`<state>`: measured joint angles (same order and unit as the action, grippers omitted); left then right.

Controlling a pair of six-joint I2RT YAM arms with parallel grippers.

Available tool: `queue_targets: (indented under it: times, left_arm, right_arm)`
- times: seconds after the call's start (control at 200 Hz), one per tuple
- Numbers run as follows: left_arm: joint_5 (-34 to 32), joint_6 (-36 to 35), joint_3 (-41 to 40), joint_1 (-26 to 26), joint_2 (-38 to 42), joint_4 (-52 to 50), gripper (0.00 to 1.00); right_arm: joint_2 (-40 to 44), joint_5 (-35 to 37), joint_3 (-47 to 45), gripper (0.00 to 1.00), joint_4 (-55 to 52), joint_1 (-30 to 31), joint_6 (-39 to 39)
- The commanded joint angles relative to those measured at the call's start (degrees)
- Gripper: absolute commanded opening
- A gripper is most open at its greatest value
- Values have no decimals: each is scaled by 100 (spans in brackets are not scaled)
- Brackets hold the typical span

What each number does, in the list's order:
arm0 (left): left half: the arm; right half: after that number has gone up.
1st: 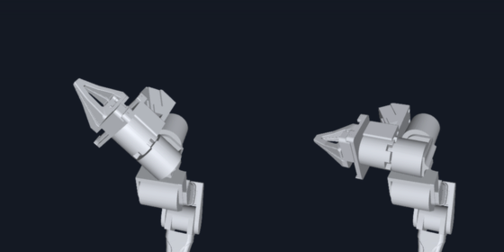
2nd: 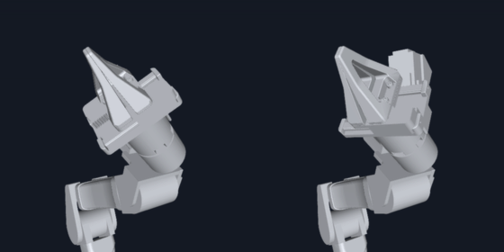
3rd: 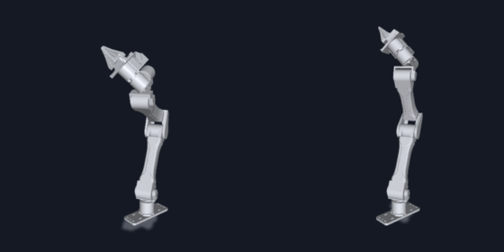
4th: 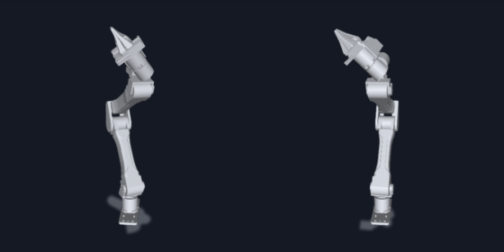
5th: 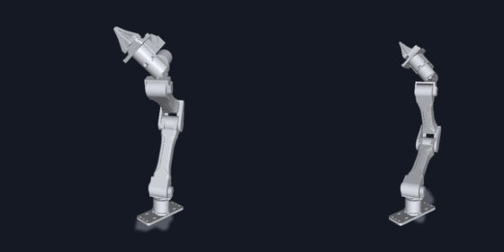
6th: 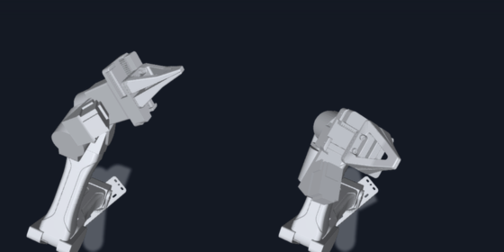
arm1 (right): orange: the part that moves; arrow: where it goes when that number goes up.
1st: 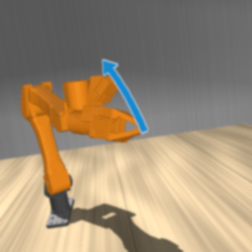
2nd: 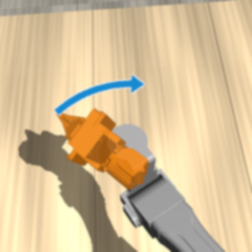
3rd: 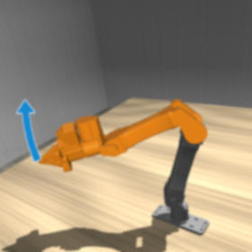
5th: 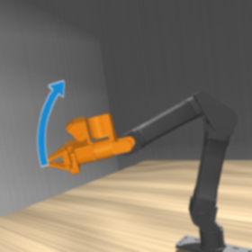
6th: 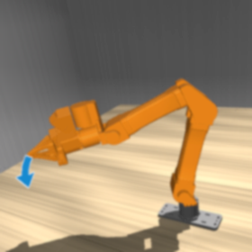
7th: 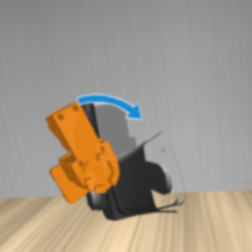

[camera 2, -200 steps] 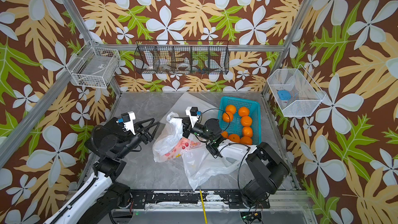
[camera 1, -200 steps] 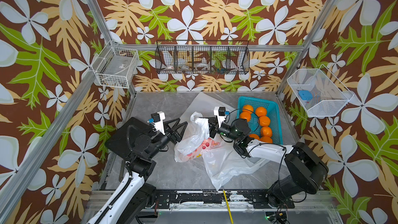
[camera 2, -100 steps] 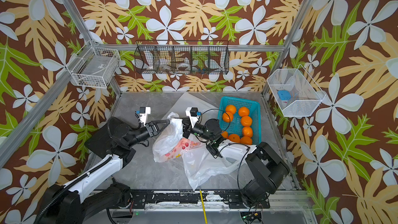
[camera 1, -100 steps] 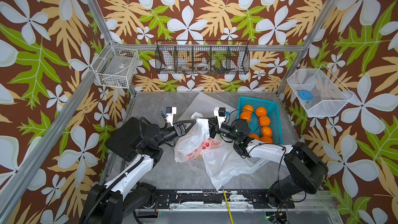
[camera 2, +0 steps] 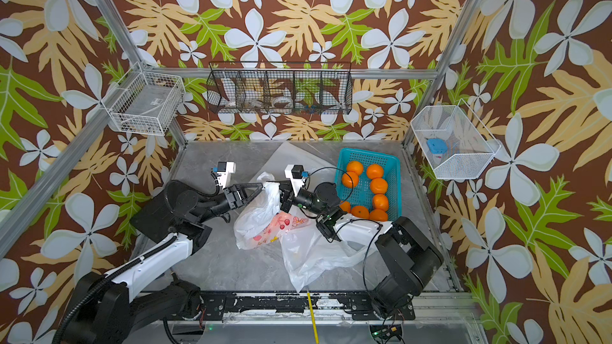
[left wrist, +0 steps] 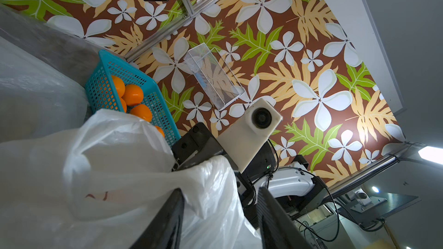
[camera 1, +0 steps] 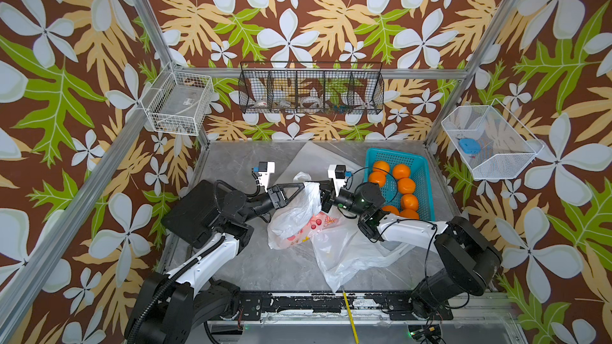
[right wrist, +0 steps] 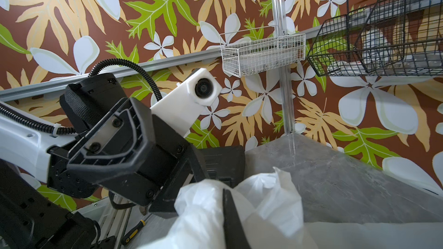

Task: Place the oranges into plastic bags & tie knots
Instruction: Tie the plastic bag at the center of the board.

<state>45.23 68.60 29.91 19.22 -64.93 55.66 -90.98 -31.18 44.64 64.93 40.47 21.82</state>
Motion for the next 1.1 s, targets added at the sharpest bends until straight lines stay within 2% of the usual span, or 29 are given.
queue_targets:
  times: [0.0, 0.095, 0.33, 0.44, 0.716, 0.851, 0.911, 1.096]
  left_arm:
    - [-46, 67, -28, 27, 24, 386, 45]
    - [-143, -8, -55, 24, -10, 279, 41]
    - [-295, -323, -30, 20, -89, -151, 39]
    - [-315, -383, -36, 29, -112, -213, 35]
    - [-349, -413, -55, 29, -117, -213, 20]
    - [-384, -443, -64, 29, -81, -208, 7]
    - [-423, -470, -84, 30, -60, -212, 0]
    - [-531, -596, -141, 31, 23, -213, 0]
  right_arm:
    - [-8, -28, 16, 0, 143, 12, 15]
    - [-8, -29, 3, 0, 138, 13, 15]
    - [10, -46, -7, 0, 131, 23, 15]
    - [-1, -46, 5, 0, 117, 23, 15]
    - [-17, -71, 26, 0, 101, 31, 19]
    - [45, -15, -11, 0, -7, 31, -45]
    - [137, 60, -64, 9, -126, 31, -122]
    - [757, 528, -399, 42, -889, -138, -281]
